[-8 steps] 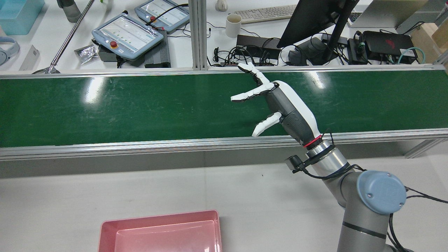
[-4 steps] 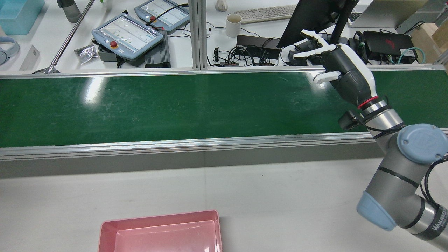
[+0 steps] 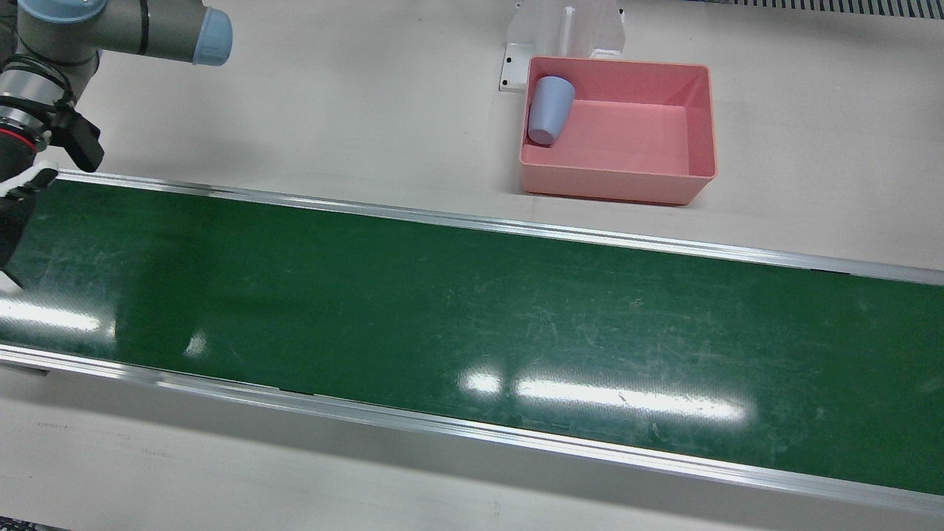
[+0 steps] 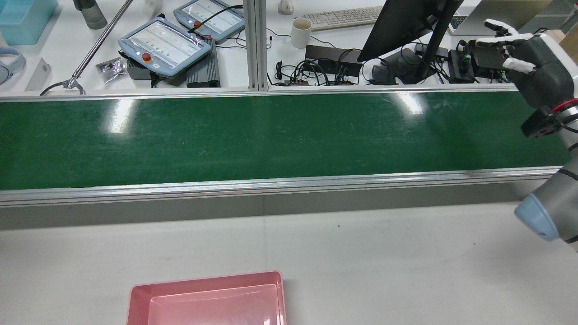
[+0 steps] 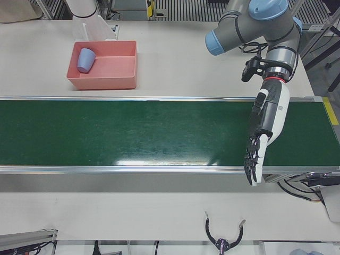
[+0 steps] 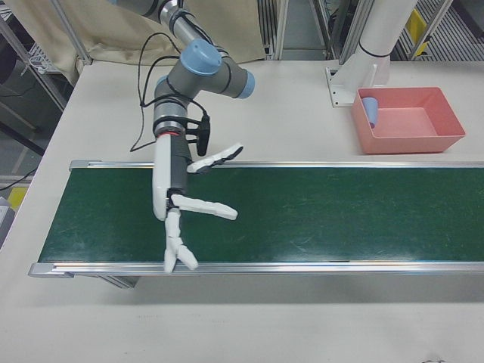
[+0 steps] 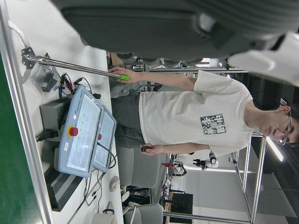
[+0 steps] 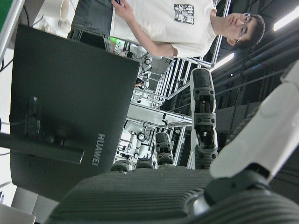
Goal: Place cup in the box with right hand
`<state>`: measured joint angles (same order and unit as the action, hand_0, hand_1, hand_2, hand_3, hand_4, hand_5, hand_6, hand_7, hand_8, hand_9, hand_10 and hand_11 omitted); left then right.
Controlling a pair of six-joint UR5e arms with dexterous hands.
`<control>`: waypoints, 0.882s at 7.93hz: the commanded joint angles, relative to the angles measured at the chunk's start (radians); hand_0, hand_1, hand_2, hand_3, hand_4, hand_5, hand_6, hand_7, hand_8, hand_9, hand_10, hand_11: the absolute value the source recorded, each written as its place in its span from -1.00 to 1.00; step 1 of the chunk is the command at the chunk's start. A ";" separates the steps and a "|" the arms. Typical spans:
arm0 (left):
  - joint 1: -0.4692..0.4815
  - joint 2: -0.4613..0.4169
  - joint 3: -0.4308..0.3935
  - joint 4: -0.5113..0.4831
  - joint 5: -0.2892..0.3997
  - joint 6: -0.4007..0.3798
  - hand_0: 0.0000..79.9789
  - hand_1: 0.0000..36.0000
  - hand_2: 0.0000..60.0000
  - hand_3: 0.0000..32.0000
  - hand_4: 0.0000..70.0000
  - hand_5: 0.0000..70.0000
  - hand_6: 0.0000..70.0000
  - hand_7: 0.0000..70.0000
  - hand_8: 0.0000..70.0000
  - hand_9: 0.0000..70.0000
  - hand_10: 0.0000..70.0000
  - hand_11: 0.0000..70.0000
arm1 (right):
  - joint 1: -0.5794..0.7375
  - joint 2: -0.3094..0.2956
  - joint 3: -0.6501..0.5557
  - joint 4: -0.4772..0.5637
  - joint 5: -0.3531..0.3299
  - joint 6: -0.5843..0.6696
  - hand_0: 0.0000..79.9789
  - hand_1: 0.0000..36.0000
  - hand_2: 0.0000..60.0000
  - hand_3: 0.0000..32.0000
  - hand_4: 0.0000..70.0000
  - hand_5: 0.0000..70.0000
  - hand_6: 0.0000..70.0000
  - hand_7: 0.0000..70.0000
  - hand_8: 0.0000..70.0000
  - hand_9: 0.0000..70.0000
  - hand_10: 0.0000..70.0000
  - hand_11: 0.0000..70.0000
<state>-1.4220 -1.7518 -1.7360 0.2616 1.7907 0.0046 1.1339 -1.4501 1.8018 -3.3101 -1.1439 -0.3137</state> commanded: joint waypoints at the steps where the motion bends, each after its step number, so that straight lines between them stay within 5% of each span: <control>1: 0.000 0.000 0.000 -0.001 0.001 0.000 -1.00 -1.00 -1.00 -1.00 -1.00 -1.00 -1.00 -1.00 -1.00 -1.00 -1.00 -1.00 | 0.191 -0.035 -0.161 0.150 -0.120 0.022 0.00 -1.00 -1.00 -1.00 0.58 -1.00 -0.84 -0.32 -1.00 -0.87 -0.86 -0.81; 7: 0.000 0.000 0.000 0.001 -0.001 0.000 -1.00 -1.00 -1.00 -1.00 -1.00 -1.00 -1.00 -1.00 -1.00 -1.00 -1.00 -1.00 | 0.389 -0.039 -0.294 0.222 -0.277 0.061 -0.12 -1.00 -0.96 -1.00 0.76 -1.00 -0.79 -0.09 -0.96 -0.77 -0.72 -0.61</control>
<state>-1.4220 -1.7518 -1.7364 0.2618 1.7902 0.0046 1.4796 -1.4853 1.5178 -3.0915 -1.3836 -0.2639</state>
